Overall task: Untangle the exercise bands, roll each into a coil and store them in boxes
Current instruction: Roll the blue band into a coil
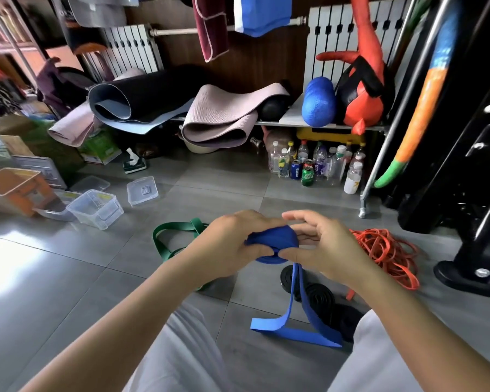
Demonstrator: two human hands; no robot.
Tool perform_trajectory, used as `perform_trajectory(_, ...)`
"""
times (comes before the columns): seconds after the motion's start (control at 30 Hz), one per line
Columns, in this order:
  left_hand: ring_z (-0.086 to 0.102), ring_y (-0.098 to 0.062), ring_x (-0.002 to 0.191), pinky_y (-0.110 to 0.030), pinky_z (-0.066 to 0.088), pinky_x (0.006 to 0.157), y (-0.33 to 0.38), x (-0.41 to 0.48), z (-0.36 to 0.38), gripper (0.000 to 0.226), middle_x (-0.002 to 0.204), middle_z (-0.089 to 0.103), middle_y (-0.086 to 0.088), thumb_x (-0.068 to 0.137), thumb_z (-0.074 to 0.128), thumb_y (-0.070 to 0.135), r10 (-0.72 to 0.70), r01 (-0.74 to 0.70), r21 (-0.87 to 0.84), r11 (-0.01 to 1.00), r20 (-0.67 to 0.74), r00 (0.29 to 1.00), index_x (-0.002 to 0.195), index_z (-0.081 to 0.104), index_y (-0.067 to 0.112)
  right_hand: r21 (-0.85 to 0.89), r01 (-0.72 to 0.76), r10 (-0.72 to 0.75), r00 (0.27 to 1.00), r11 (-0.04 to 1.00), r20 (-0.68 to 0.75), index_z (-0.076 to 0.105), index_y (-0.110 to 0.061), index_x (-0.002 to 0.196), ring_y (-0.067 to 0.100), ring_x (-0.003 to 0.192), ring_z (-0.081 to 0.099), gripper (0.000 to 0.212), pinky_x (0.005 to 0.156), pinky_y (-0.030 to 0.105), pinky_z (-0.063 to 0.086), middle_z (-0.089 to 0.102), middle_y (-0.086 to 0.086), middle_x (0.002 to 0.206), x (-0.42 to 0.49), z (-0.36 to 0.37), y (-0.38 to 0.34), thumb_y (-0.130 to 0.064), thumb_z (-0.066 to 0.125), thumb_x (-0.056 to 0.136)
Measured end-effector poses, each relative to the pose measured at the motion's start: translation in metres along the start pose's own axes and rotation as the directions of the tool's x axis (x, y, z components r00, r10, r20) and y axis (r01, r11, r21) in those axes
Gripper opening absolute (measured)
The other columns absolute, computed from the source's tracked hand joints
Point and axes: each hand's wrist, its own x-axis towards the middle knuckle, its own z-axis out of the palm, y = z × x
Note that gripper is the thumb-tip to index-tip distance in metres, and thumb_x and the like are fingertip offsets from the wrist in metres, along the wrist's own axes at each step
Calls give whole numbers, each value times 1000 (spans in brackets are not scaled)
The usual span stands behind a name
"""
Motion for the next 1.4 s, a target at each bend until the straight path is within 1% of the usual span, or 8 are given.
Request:
perform_trajectory(0.23,65,-7,100,-22,51,87,-6,-10,6,56,104,69,17,76,71,-6,-261,79,-553,830,-259,930,108,62,39,149,30,-21,998,988,-63,68,-46,89,4,86,69,37,78,14,51,73,-16,90,-5,6,3,-38,79,55)
perform_trajectory(0.5,65,-19,96,-31,56,73,0,-10,15,45,109,69,0,74,69,4,-376,-47,-903,428,-226,899,112,64,27,364,128,-92,989,922,-115,66,-29,101,11,95,69,41,78,17,52,73,-10,100,9,17,-13,-26,76,61)
perform_trajectory(0.6,63,-19,98,-35,55,76,-1,-8,8,42,110,65,2,80,67,3,-328,25,-800,600,-217,920,112,53,27,327,118,-92,991,938,-92,66,-31,98,10,91,70,38,76,17,53,73,-11,95,15,13,-17,-26,76,62)
perform_trajectory(0.7,54,-6,109,-24,50,78,-5,-7,-12,48,117,51,15,78,74,19,-201,116,-315,942,-254,946,109,46,42,205,84,-79,996,975,-32,66,-38,92,9,87,70,36,76,19,55,73,-14,92,22,10,-18,-17,80,66)
perform_trajectory(0.77,49,0,104,-19,46,79,-6,-7,-25,58,119,48,18,78,72,30,-39,49,57,997,-171,984,124,42,48,142,53,-56,998,988,16,66,-38,91,10,86,70,39,78,23,56,73,-13,90,27,10,-18,-11,82,67)
perform_trajectory(0.87,51,-4,99,-26,45,82,-4,-5,-35,58,116,55,12,82,59,28,38,-39,215,976,11,999,134,41,45,86,59,-67,993,995,97,67,-37,92,7,85,69,38,75,20,55,73,-12,89,34,12,-23,-13,83,67)
perform_trajectory(1.1,57,-3,101,-18,43,92,-13,-8,-42,55,107,62,16,80,70,13,-128,78,-193,978,-262,956,116,54,51,204,55,-65,997,977,40,65,-31,92,6,79,70,47,72,16,53,73,-15,85,41,13,-27,-32,80,48)
perform_trajectory(1.4,67,-12,95,-35,58,74,1,8,-48,48,103,68,9,85,64,1,-364,-38,-730,683,-385,848,112,58,39,376,204,-183,979,904,-91,64,-24,99,3,86,68,38,74,15,52,73,-14,88,67,14,-56,-17,72,63)
